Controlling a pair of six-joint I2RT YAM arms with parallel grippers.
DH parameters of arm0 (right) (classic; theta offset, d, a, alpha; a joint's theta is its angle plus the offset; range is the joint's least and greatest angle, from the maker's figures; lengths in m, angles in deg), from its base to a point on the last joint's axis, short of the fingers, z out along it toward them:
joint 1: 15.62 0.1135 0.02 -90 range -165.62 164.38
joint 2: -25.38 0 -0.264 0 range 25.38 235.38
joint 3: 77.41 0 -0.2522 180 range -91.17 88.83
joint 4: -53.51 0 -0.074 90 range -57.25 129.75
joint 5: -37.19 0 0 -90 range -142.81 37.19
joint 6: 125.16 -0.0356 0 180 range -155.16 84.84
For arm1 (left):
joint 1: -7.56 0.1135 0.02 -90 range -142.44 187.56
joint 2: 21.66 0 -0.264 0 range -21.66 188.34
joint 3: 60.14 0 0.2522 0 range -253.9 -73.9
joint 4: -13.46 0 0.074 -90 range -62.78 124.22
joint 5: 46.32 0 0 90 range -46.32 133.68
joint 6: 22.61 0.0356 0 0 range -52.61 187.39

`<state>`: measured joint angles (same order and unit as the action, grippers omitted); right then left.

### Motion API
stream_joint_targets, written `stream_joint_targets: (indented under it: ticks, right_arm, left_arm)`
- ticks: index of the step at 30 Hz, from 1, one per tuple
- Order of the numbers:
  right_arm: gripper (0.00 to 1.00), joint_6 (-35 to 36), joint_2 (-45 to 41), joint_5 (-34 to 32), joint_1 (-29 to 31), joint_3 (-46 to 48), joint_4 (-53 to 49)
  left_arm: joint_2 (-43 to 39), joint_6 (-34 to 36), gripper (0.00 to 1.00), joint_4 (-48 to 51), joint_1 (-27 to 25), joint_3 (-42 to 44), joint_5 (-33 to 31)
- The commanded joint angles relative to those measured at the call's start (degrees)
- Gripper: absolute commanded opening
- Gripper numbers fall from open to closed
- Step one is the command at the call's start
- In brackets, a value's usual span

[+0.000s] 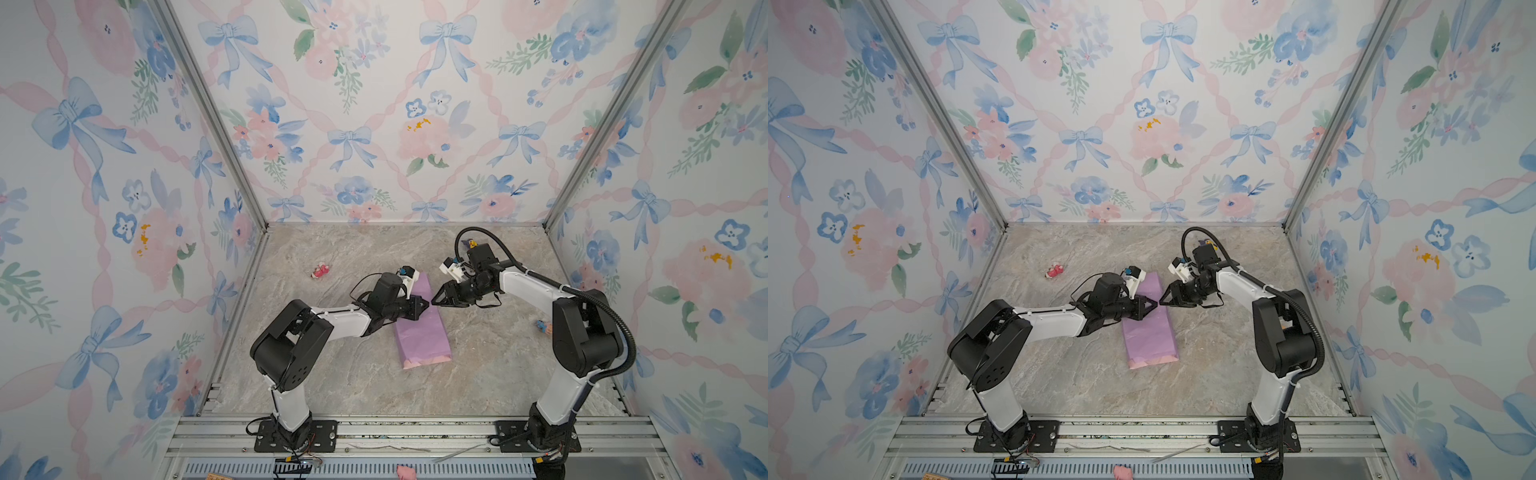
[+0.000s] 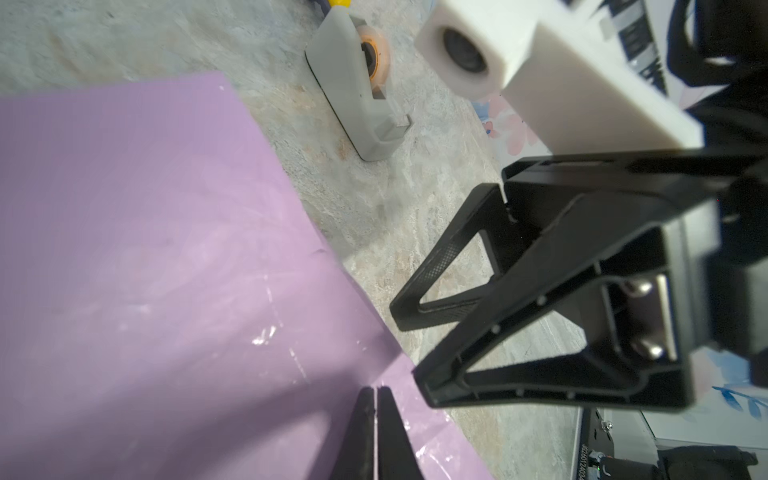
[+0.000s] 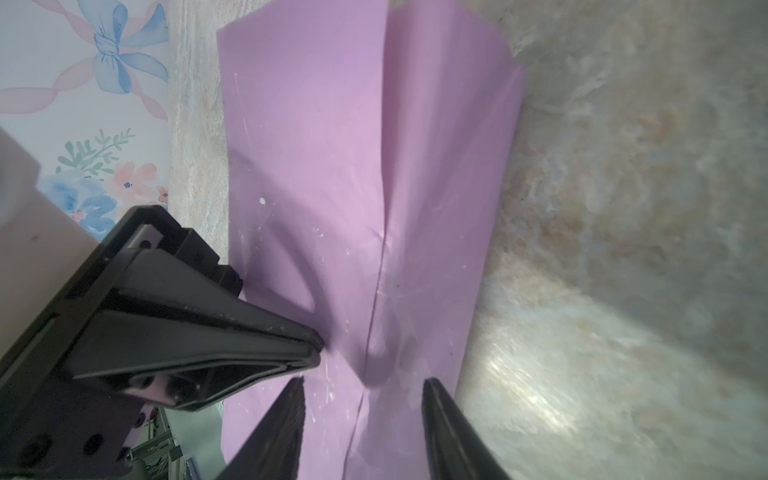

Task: Wrap the gift box in paper
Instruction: 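Lift the right gripper off the seam and move it away from the box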

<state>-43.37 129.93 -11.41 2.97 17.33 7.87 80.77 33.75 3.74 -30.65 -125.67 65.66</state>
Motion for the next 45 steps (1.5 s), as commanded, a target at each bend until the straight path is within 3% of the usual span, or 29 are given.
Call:
stream_joint_targets:
  ticks: [1,9,20,27,29,38,45]
  right_arm:
    - [0.48,-1.56,0.39,-0.35,0.55,1.31,0.51]
    - [0.48,-2.65,-0.49,-1.33,1.26,4.25,0.92]
    - [0.3,-12.08,-4.06,0.56,5.22,11.1,11.6]
    - [0.3,-20.13,-6.76,-0.88,8.13,15.63,21.72]
    - [0.36,-20.58,-8.06,-1.63,8.45,16.25,22.56]
    - [0.39,-15.34,-20.22,-2.86,0.15,16.92,13.63]
    - [0.38,-19.62,-17.53,-2.01,-3.77,17.2,20.4]
  left_arm:
    - [3.9,2.12,0.07,8.97,1.08,1.54,-2.69]
    - [4.19,2.53,0.07,9.34,1.19,1.06,-2.47]
    - [3.88,3.92,0.08,12.22,2.07,-0.2,-3.84]
    - [2.78,5.47,0.07,13.95,3.3,0.35,-4.37]
    - [3.04,5.78,0.07,14.12,3.37,0.65,-4.06]
    - [2.81,6.99,0.07,13.99,3.32,1.95,-1.78]
    - [3.13,7.45,0.07,14.21,3.28,2.63,-0.35]
